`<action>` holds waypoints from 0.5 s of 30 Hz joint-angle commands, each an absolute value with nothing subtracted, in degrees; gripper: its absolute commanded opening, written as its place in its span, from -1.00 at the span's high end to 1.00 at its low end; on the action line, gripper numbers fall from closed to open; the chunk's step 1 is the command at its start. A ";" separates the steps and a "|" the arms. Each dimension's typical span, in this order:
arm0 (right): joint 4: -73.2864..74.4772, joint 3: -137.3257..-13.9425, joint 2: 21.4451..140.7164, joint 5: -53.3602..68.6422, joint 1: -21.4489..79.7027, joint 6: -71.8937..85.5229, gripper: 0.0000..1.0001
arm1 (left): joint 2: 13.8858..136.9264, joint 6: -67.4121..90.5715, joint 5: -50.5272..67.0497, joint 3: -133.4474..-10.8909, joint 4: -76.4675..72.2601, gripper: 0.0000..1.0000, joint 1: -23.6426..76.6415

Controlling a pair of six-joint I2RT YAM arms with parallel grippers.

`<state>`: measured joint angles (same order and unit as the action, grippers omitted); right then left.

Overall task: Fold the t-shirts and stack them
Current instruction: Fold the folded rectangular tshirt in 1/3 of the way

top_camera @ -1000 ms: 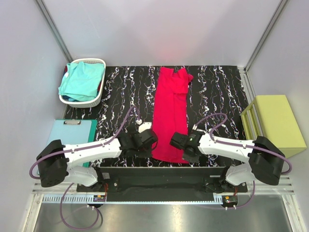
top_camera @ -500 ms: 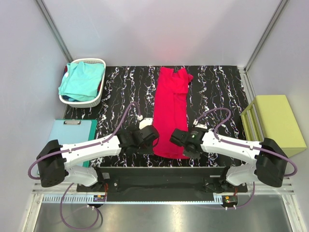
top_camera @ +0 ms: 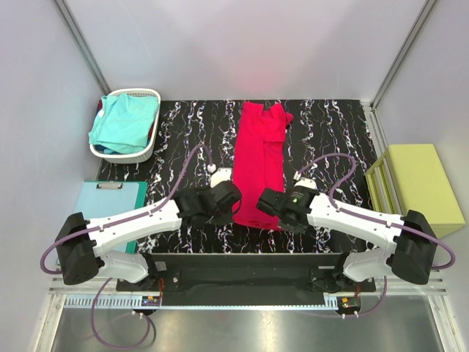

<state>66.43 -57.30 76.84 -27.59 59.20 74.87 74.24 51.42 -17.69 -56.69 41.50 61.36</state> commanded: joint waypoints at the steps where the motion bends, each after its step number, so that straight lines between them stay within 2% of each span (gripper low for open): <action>1: 70.05 -61.34 76.12 -34.09 56.96 73.66 1.00 | 74.35 48.69 -21.01 -60.47 42.10 1.00 59.42; 15: 65.93 -65.74 75.23 -37.09 44.65 60.30 1.00 | 79.54 41.58 -20.83 -68.72 41.49 1.00 50.98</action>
